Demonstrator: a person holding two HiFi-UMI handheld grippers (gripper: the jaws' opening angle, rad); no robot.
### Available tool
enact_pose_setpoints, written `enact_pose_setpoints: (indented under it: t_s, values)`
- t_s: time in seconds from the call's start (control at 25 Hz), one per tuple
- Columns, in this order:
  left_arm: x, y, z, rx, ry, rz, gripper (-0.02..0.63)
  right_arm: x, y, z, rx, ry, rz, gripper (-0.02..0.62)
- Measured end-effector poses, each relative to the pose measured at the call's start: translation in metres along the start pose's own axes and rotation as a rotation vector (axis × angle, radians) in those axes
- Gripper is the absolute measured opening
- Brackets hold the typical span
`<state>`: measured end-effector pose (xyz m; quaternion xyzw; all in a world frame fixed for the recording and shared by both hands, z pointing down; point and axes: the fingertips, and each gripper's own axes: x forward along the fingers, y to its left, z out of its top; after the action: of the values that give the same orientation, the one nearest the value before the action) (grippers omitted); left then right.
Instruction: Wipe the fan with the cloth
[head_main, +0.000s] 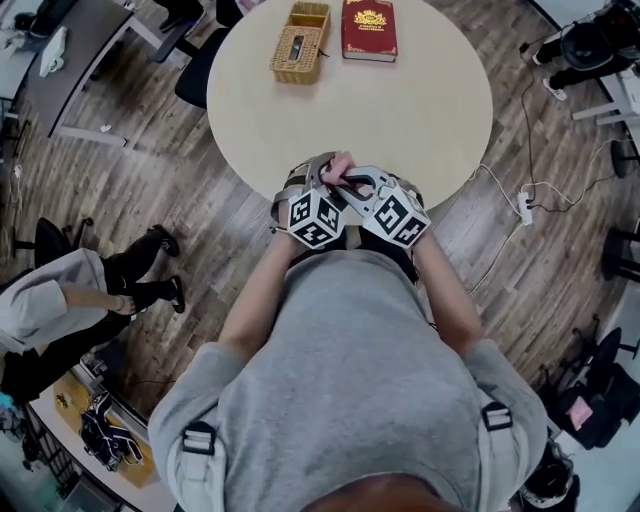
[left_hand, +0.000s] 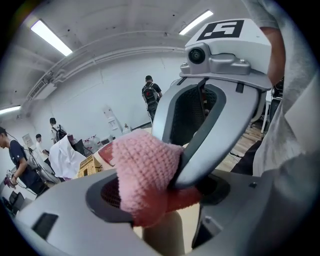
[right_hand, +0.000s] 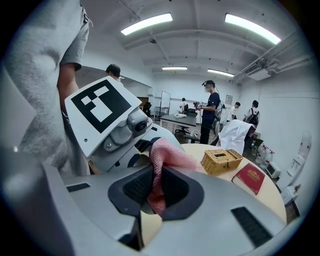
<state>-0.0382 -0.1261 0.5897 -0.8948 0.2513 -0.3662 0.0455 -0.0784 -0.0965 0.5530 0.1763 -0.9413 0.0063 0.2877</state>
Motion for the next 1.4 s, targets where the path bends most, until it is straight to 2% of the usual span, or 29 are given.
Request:
enact_pose_setpoints:
  t_s: [0.32,0.52,0.68,1.0,1.28,1.4]
  values:
    - [0.000,-0.009,0.003,0.008,-0.001,-0.028,0.373,-0.018,-0.020,-0.011,-0.041,0.048,-0.163,0.043]
    - [-0.002,-0.015,0.012,0.022,-0.005,-0.044,0.373,-0.017,-0.020,0.001,-0.075,0.045,-0.186,0.041]
    - [-0.004,-0.021,0.015,0.020,-0.009,-0.052,0.373,-0.012,-0.012,0.006,-0.076,0.042,-0.157,0.041]
    - [-0.004,-0.026,0.012,0.019,-0.020,-0.052,0.373,-0.007,-0.002,0.003,0.030,0.044,-0.033,0.040]
    - [-0.006,-0.020,0.013,0.027,-0.027,-0.036,0.373,-0.009,0.010,0.002,0.018,0.058,0.047,0.041]
    - [-0.008,-0.010,0.012,-0.005,-0.044,-0.026,0.373,-0.017,0.006,-0.002,0.041,0.048,0.059,0.041]
